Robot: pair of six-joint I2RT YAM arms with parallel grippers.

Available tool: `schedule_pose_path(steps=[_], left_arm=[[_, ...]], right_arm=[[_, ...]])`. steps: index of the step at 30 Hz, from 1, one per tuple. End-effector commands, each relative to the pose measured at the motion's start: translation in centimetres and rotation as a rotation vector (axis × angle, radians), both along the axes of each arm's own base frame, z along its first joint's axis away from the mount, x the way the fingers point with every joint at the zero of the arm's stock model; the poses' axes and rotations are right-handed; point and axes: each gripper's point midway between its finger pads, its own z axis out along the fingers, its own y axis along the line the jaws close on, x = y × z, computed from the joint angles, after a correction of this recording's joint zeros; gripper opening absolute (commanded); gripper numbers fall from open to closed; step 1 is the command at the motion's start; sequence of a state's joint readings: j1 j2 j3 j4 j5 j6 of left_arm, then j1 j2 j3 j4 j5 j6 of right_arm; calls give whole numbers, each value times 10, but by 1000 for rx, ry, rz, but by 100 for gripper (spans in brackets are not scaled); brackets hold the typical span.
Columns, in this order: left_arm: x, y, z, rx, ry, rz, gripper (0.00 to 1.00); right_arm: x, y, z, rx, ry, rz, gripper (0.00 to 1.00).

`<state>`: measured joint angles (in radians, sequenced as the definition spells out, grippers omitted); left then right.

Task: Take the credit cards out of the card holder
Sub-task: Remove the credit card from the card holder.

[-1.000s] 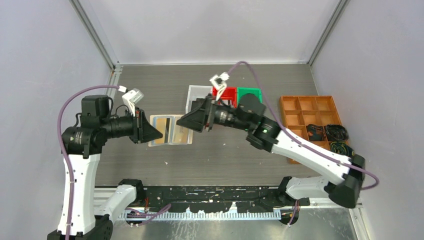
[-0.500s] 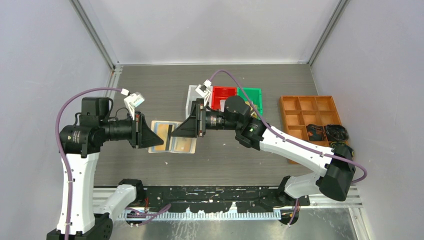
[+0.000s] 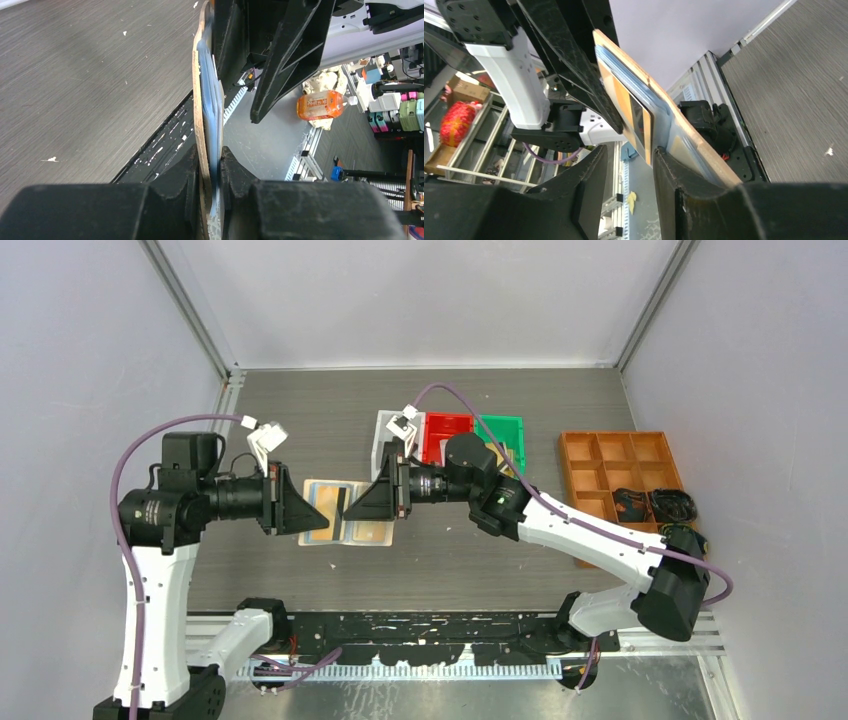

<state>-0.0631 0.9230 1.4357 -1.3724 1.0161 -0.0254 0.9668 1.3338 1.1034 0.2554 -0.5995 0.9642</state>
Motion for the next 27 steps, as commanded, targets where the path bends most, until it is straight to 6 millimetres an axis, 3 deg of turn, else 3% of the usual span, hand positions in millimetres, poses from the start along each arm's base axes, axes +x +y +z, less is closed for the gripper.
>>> schedule_pose_path(steps=[1, 6, 13, 21, 27], left_arm=[[-9, -8, 22, -82, -44, -62, 0], [-10, -9, 22, -89, -58, -65, 0], [-9, -9, 19, -92, -56, -57, 0], [-6, -10, 16, -97, -53, -51, 0], [-9, -12, 17, -127, -42, -61, 8]], right_arm=[[-3, -10, 18, 1, -93, -19, 45], [0, -8, 19, 14, -97, -29, 45], [-7, 3, 39, 128, -74, 30, 42], [-14, -6, 71, 281, -87, 39, 37], [-11, -6, 77, 385, -49, 36, 33]])
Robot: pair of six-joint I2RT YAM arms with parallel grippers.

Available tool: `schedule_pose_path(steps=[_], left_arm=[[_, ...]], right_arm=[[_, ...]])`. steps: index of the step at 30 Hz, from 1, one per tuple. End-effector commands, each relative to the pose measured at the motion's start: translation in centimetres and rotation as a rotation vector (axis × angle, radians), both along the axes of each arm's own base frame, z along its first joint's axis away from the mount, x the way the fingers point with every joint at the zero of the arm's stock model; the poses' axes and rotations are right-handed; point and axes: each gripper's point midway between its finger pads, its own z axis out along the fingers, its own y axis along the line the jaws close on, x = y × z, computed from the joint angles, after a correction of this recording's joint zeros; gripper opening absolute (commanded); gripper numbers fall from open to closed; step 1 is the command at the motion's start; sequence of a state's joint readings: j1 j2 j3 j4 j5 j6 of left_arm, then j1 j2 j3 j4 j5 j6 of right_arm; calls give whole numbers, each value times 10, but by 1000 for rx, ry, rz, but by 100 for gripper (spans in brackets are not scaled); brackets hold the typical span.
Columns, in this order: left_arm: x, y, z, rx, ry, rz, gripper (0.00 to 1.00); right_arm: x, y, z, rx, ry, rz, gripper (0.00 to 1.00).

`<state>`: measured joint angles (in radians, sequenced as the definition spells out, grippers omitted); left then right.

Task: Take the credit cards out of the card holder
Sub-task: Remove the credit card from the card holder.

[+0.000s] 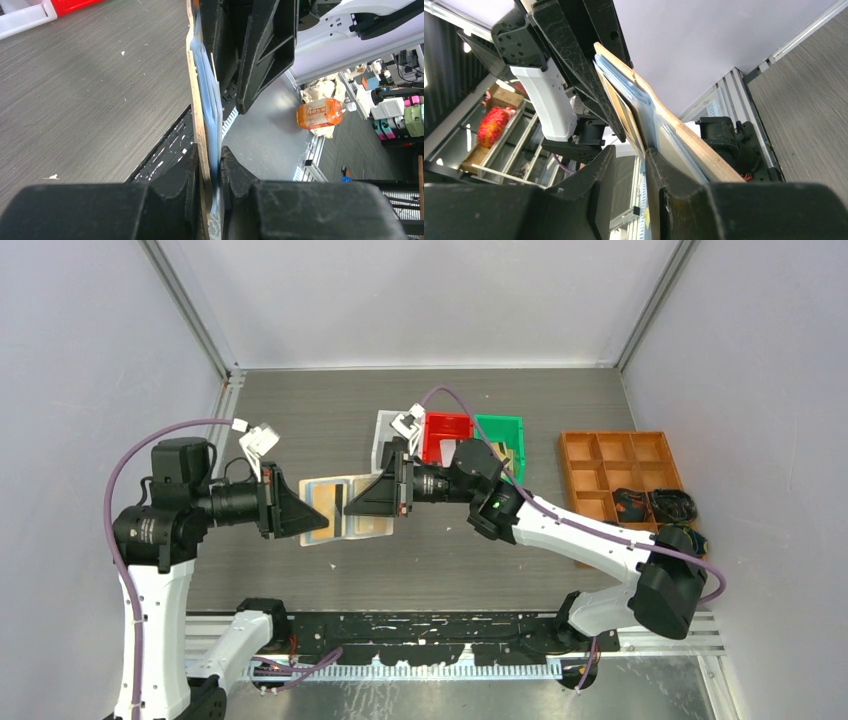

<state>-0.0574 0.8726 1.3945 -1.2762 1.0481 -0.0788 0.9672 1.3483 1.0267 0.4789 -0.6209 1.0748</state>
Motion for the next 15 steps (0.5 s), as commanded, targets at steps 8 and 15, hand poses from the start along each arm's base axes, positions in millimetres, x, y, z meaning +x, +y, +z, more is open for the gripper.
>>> schedule_pose_path(steps=[8, 15], left_arm=[[-27, -20, 25, -251, 118, -183, 27], [-38, -22, 36, -306, 59, -234, 21]], right_arm=[[2, 4, 63, 321, -12, 5, 28], [1, 3, 49, 253, -45, -14, 26]])
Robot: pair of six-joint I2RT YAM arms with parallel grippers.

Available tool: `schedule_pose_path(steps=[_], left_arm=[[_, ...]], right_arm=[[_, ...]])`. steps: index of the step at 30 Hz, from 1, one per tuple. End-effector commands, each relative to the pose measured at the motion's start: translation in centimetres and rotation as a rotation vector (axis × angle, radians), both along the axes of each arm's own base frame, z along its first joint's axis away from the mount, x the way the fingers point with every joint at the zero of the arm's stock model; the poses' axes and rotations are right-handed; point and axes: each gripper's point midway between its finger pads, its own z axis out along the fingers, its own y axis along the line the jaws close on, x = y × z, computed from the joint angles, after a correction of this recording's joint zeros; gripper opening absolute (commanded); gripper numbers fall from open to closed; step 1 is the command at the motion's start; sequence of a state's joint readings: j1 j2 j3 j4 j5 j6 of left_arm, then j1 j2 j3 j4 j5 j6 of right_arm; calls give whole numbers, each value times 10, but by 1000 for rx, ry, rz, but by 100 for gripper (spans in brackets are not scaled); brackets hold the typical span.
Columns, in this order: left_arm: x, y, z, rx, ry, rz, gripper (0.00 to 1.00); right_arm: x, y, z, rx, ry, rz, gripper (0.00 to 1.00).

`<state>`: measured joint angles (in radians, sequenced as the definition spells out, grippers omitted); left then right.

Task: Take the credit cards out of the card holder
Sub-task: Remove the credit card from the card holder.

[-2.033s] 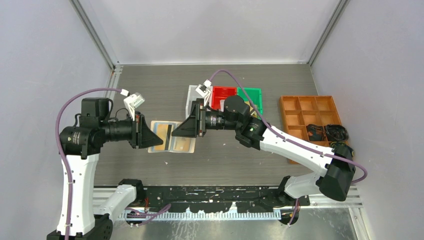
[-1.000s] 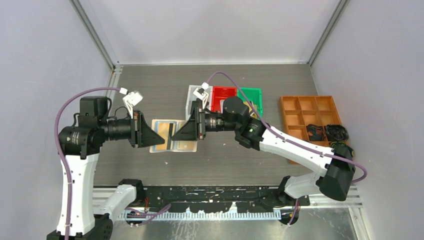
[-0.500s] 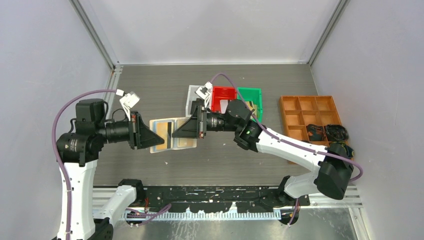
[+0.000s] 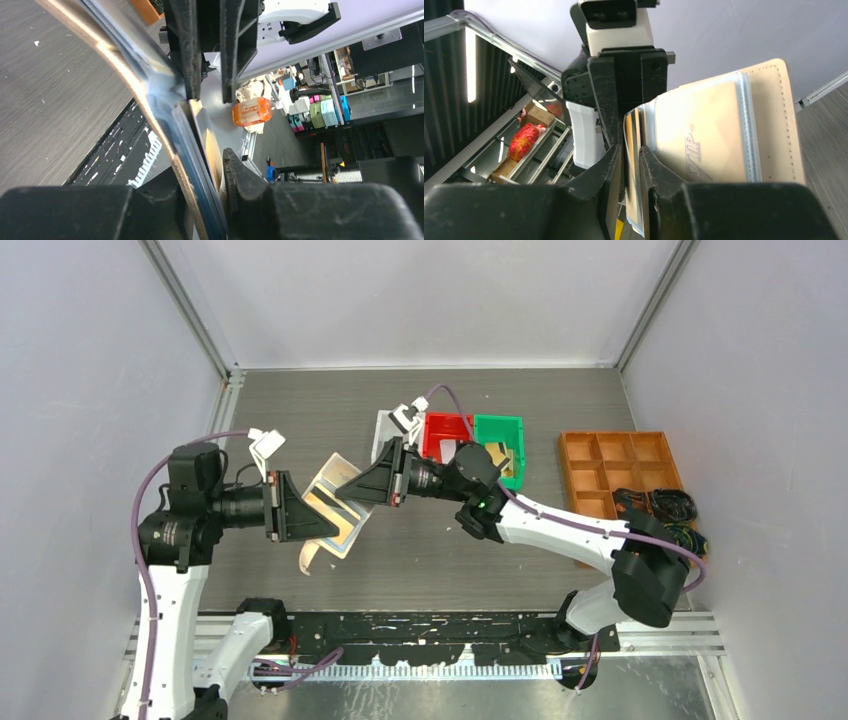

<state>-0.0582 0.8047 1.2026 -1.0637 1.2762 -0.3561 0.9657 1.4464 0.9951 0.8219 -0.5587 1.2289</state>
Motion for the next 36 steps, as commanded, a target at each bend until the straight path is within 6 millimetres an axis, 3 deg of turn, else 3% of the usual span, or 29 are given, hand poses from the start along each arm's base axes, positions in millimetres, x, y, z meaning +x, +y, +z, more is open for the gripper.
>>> schedule_pose_path(steps=[1, 5, 7, 11, 19, 25, 30, 36], left_arm=[[-21, -4, 34, -108, -137, -119, 18], [-23, -4, 36, -104, -177, -128, 6], [-24, -3, 34, -85, -205, -113, 4], [-20, -2, 30, -60, -212, -86, 3], [-21, -1, 27, -39, -224, -79, 1], [-20, 9, -7, 123, -298, -76, 0], [-15, 16, -19, 229, -342, -121, 0], [-25, 21, -27, 324, -375, -246, 0]], right_arm=[[-17, -9, 25, 50, -109, 6, 26], [-21, -13, 4, -106, -181, -4, 26], [-21, -17, 3, -161, -220, -14, 26], [-30, -22, 10, -183, -279, 22, 26], [-35, -14, 17, -222, -332, 81, 31], [-13, -39, 50, -284, -570, -107, 66], [-4, -39, 31, -390, -749, -88, 84], [9, -38, 23, -418, -865, -131, 93]])
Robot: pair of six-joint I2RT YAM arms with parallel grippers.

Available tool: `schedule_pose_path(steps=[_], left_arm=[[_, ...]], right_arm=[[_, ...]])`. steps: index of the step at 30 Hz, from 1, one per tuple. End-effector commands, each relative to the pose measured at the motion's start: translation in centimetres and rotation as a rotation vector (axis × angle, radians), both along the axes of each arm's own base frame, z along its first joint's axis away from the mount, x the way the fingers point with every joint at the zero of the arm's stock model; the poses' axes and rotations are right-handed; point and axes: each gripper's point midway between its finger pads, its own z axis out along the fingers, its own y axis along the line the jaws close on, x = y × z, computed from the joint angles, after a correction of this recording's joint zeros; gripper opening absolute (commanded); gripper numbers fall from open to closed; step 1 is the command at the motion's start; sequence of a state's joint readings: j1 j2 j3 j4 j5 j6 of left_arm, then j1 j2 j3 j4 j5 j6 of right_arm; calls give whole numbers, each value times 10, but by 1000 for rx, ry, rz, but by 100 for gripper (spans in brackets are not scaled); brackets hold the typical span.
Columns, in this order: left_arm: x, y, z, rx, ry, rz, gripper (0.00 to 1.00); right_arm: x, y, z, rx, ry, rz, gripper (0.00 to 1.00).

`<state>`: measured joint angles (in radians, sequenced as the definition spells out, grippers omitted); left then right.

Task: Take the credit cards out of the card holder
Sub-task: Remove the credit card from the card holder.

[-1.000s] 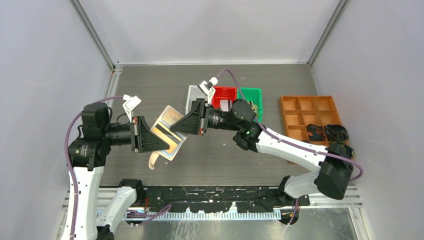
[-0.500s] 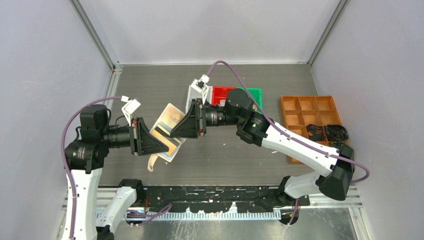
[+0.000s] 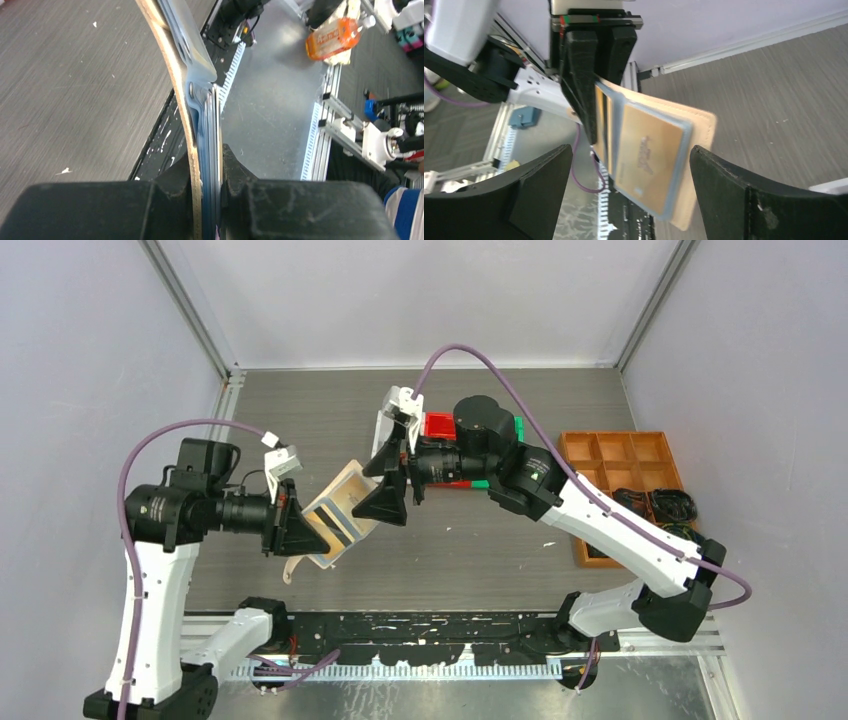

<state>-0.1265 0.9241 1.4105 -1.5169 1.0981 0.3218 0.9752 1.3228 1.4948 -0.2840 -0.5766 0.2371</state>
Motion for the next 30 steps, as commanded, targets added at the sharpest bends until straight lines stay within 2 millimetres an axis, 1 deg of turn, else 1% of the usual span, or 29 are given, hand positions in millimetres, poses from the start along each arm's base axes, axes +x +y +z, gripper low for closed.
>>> schedule_pose_path(steps=[1, 4, 8, 13, 15, 17, 18, 20, 22, 23, 27, 30], left_arm=[[-15, 5, -3, 80, -76, -124, 0], [-18, 6, -7, 117, -77, -161, 0], [-18, 9, -14, 160, -83, -179, 0], [-20, 11, -16, 190, -91, -198, 0], [-21, 11, -17, 195, -89, -205, 0], [-21, 11, -18, 200, -82, -211, 0], [-22, 11, -19, 201, -82, -214, 0], [-22, 11, -19, 203, -84, -222, 0], [-23, 10, -18, 200, -90, -227, 0], [-24, 10, -18, 199, -93, -231, 0], [-29, 13, -19, 218, -99, -254, 0], [-30, 15, -19, 233, -108, -261, 0]], right_arm=[[14, 0, 1, -9, -167, -28, 94], [20, 4, 2, -7, -193, -35, 99], [17, 8, -1, -30, -198, 9, 100], [27, 5, -8, -78, -247, -34, 100], [30, 4, -9, -88, -263, -46, 99], [39, 3, -7, -91, -277, -96, 100], [40, 3, -6, -89, -281, -101, 100], [35, 3, -4, -80, -283, -70, 99], [25, 5, -9, -95, -278, -4, 99], [23, 5, -11, -105, -282, 13, 100], [28, 7, -17, -135, -294, 15, 99], [23, 9, -18, -136, -301, 51, 99]])
